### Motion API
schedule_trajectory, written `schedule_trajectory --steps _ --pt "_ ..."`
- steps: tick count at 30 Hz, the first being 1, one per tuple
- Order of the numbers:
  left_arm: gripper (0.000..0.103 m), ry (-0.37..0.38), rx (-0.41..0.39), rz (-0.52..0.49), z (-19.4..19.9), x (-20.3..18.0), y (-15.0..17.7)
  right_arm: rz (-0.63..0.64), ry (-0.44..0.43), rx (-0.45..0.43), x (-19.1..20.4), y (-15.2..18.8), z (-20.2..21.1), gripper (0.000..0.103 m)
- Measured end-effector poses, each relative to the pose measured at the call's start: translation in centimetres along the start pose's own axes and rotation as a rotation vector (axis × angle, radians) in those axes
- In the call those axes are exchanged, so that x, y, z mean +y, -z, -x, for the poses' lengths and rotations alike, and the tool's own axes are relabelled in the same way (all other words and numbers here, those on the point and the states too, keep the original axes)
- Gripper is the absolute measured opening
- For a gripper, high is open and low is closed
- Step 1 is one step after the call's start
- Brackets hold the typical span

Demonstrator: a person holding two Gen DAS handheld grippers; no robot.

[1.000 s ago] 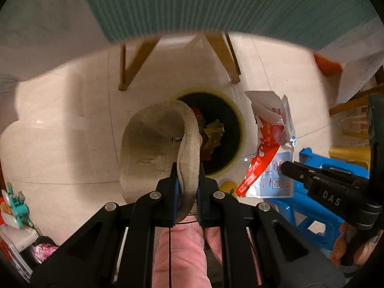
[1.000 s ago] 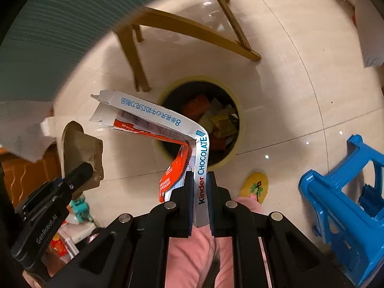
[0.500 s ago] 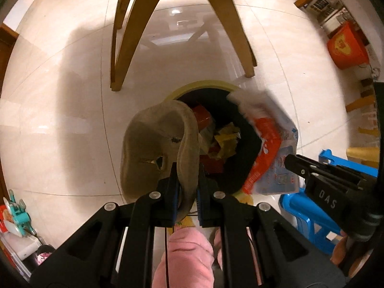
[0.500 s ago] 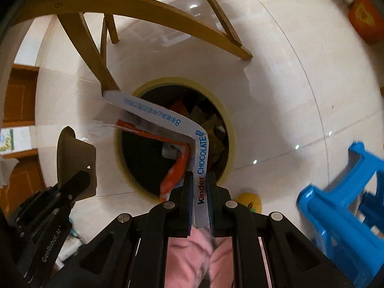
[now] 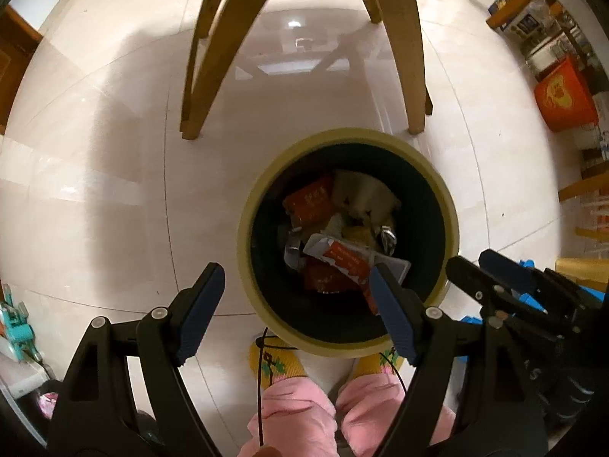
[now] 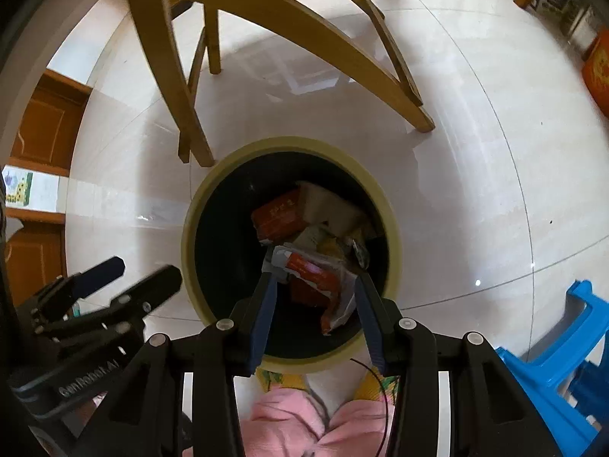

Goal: Collect trash

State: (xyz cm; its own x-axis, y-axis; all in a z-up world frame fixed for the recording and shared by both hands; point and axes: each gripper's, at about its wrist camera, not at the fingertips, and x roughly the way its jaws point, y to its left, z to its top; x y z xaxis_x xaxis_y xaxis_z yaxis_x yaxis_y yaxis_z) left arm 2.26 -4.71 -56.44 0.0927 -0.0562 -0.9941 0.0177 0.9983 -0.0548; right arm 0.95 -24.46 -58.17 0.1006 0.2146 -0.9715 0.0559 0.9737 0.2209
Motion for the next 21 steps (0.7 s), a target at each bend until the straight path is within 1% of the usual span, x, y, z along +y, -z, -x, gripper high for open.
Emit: schedule_trajectory --steps 6,10,16,20,21 --pt "0.076 -0.005 -0.045 0.026 3.6 0.7 1.3 0.003 0.003 -0.025 0.1 0.3 1.3 0.043" --pt "0.076 -0.01 -0.065 0.04 6.4 1.3 1.8 0.016 0.005 -0.045 0.8 0.6 3.7 0.043" --pt "0.076 -0.014 -0.104 0.067 11.9 2.1 1.8 0.019 -0.021 -0.065 2.7 0.5 7.8 0.043" --pt "0.076 -0.015 -0.135 0.089 16.4 2.6 1.6 0.052 -0.031 -0.098 4.5 0.2 12.2 0.043" --pt "0.076 -0.015 -0.145 0.095 18.1 2.6 1.5 0.056 -0.035 -0.106 4.9 0.1 13.4 0.043"
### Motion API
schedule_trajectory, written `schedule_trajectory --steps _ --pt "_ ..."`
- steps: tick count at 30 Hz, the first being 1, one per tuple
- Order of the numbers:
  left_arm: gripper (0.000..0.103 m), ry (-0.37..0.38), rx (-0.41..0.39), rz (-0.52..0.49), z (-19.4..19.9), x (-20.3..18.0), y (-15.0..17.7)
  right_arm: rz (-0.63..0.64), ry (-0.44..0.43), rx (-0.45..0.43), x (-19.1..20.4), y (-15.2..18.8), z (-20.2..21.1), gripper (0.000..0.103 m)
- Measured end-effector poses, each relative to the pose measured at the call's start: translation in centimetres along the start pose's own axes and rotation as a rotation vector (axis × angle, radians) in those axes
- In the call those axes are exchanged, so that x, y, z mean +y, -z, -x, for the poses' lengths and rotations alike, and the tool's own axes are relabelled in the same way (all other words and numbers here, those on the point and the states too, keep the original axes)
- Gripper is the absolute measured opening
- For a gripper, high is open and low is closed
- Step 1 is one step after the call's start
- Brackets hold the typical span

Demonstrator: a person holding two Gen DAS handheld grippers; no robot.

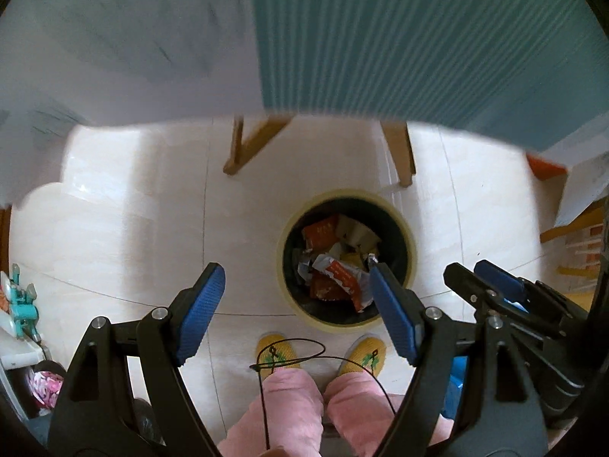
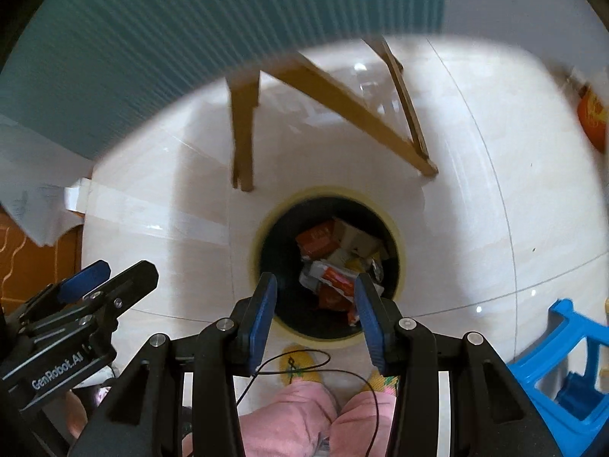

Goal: Collect trash

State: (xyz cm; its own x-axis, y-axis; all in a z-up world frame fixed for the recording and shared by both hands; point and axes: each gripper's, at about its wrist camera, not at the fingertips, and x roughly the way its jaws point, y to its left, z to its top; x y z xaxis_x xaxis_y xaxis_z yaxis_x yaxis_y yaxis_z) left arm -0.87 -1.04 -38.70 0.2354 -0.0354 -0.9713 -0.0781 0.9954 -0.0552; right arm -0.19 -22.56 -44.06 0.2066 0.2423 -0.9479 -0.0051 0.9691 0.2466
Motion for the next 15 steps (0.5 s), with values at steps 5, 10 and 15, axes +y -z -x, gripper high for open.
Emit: schedule_trajectory --steps 5,10,15 --pt "0.076 -0.006 -0.046 0.004 6.7 0.2 -1.4 0.02 -0.017 -0.05 2.2 -1.7 7.3 0.043" --pt "0.076 -0.021 -0.101 -0.002 14.1 0.1 -2.9 0.058 -0.025 -0.1 4.3 -3.3 15.0 0.043" --pt "0.076 -0.045 -0.163 -0.01 21.0 0.0 -4.6 0.102 -0.028 -0.152 6.5 -4.8 22.3 0.043"
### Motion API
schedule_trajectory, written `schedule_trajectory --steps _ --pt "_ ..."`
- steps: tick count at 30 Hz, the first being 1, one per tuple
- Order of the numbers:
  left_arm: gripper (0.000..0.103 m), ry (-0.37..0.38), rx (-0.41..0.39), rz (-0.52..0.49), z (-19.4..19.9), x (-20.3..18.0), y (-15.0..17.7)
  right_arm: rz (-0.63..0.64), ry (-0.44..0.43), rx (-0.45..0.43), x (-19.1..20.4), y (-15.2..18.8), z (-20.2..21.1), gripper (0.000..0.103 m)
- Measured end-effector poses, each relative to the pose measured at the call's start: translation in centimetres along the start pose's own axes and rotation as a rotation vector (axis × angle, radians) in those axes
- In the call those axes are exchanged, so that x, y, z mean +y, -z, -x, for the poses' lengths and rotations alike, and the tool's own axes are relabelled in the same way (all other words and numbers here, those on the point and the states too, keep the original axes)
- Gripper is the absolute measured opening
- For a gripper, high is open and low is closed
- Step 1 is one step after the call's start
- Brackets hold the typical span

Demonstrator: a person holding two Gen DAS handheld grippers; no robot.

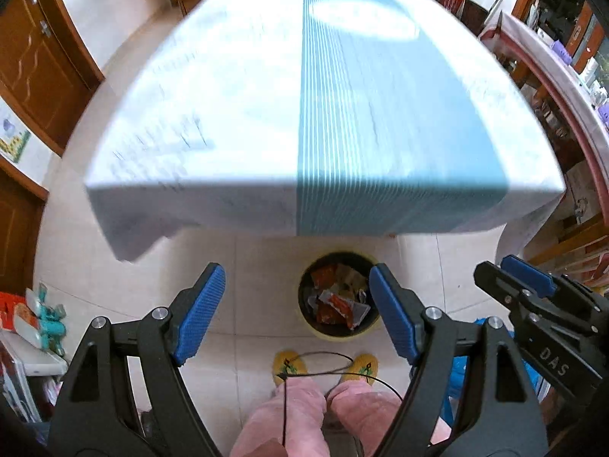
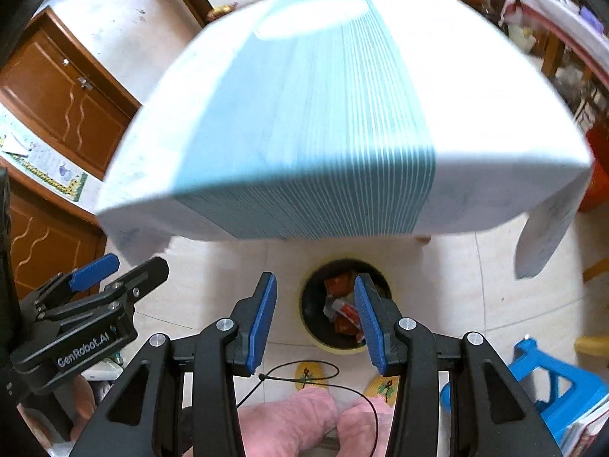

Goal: Collect trash

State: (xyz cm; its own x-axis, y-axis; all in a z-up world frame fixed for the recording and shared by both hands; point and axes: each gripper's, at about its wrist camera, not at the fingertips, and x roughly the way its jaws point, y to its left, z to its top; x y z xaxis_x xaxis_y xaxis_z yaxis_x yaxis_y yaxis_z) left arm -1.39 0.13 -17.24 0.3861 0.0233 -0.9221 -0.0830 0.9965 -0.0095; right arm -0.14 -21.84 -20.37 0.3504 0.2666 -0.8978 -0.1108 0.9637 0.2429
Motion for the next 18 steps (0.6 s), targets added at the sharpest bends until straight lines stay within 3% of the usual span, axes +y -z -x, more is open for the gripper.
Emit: schedule_trajectory --steps 5,8,12,14,18 --pt "0.076 -0.011 -0.07 0.002 6.8 0.5 -2.8 0.036 -0.006 -0.059 1.8 -2.4 6.4 0.044" --pt "0.076 -0.018 -0.098 0.006 10.3 0.7 -3.9 0.042 -0.014 -0.087 2.3 -3.5 9.9 0.052" --pt "0.076 -0.001 -0.12 0.022 13.3 0.7 -5.1 0.047 -0.029 -0.134 2.9 -4.9 14.1 0.055" --pt "0.076 -0.002 -0.133 0.021 14.3 0.5 -5.1 0.06 -0.021 -0.165 4.0 -5.8 16.6 0.063" --pt "0.076 -0.014 -0.163 0.021 16.6 0.0 -5.7 0.086 0.014 -0.238 4.9 -6.7 19.7 0.066"
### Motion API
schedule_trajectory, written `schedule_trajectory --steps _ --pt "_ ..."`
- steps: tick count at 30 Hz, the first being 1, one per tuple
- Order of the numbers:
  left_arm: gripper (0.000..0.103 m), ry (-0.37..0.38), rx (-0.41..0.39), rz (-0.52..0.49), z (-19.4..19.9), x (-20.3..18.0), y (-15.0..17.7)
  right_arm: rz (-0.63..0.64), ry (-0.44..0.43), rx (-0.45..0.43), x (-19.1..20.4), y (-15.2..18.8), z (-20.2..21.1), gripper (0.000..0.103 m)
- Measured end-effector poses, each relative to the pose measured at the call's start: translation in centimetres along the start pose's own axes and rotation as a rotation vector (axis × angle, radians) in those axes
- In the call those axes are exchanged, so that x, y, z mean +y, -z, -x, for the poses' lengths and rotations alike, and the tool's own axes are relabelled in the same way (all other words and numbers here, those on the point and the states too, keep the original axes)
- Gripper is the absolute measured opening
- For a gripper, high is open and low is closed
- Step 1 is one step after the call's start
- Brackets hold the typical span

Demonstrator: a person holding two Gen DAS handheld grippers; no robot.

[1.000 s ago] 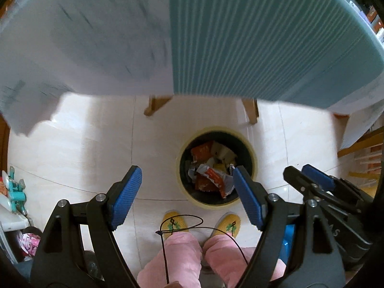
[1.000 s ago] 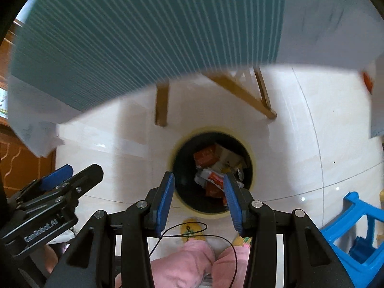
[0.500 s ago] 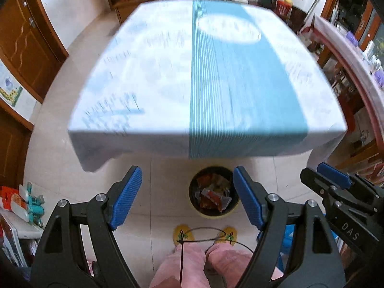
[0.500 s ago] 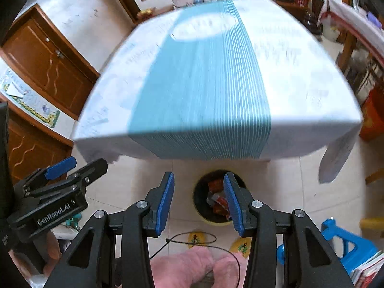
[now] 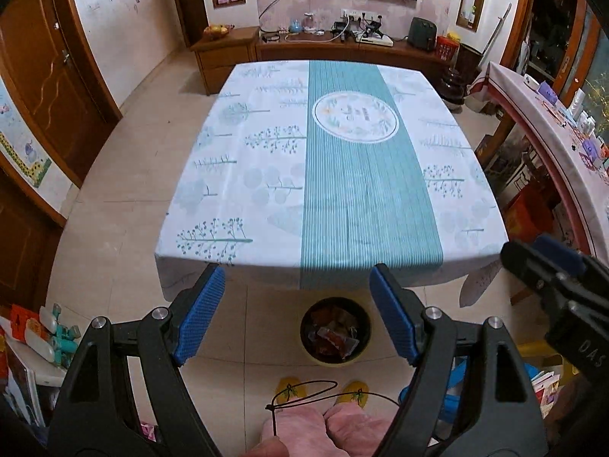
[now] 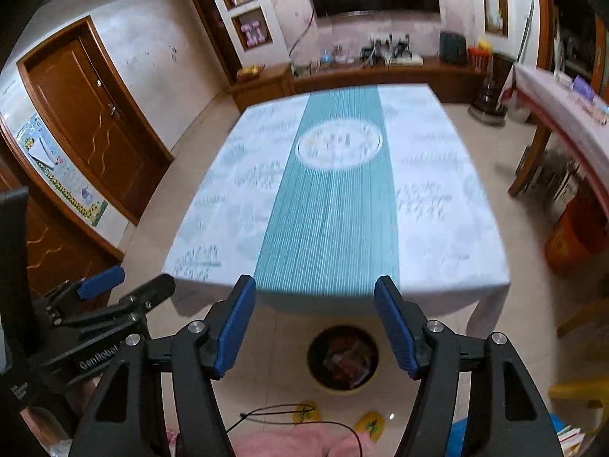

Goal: Collect trash

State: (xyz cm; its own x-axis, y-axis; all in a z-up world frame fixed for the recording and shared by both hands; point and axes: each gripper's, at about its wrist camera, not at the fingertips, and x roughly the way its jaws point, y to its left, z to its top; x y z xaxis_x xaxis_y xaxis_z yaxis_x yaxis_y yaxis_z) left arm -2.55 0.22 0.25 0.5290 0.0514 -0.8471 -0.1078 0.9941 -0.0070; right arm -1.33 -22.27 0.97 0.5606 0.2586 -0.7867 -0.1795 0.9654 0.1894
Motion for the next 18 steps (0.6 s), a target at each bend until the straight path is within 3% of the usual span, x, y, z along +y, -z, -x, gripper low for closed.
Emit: schedule_trajectory --steps 5,18 --pt "0.076 -0.006 -0.033 0.02 1.0 0.0 -0.9 0.03 0.016 -0.045 0.9 -1.4 2.1 0.068" --pt "0.076 -0.003 -0.061 0.016 1.1 -0.5 -2.7 0.07 0.005 -0.068 1.7 -3.0 1.5 0.068"
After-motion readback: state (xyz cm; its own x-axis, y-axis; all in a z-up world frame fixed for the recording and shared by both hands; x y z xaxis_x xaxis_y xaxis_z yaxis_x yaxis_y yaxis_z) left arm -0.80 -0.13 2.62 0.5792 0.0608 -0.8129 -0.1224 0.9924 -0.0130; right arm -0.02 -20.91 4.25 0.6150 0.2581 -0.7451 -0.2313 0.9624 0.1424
